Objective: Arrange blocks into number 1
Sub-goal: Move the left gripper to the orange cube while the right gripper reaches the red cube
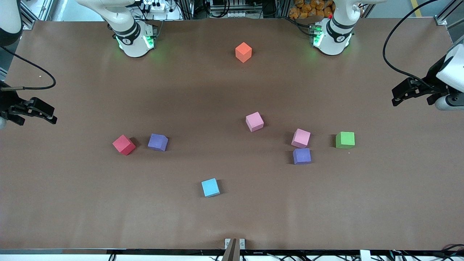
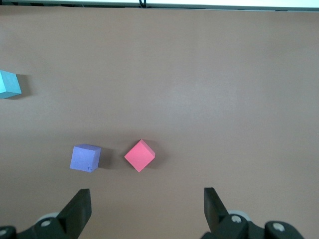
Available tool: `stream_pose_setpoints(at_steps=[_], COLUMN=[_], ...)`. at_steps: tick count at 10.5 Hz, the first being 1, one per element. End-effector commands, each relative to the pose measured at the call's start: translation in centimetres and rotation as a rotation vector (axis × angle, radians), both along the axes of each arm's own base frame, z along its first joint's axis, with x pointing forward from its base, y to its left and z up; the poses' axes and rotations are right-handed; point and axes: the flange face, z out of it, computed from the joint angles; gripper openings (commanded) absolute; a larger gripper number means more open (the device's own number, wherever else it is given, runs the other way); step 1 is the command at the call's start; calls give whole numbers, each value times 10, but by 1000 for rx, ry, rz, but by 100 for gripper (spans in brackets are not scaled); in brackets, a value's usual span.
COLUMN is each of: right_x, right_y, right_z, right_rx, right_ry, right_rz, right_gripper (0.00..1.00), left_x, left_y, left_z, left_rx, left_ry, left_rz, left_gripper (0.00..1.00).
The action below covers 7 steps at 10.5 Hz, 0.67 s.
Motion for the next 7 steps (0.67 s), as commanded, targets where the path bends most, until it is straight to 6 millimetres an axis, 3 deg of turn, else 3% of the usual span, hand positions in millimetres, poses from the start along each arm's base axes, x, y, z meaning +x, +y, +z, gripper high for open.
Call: stream_pose_setpoints(at_steps=[1,2,4,6,7], right_x=[4,4,3,3,3], right_y=[-1,-1,-1,1,2], right_z=[4,4,4,3,3], right_rx=[15,15,15,16,16], right_ry=[-2,-2,-1,2,7], right_rz=[1,1,-1,2,6], right_gripper=[100,100,100,100,100], left_x=[-3,-4,-13,-30,-47], left_y=[0,-6,-55,-136,-179], left_z=[4,5,-9,-33,-51], left_rx=[11,16,-16,-68,-60], left_ry=[3,3,48,110,140], left_rz=[-7,-19,7,156,148], left_gripper=[100,100,100,100,100])
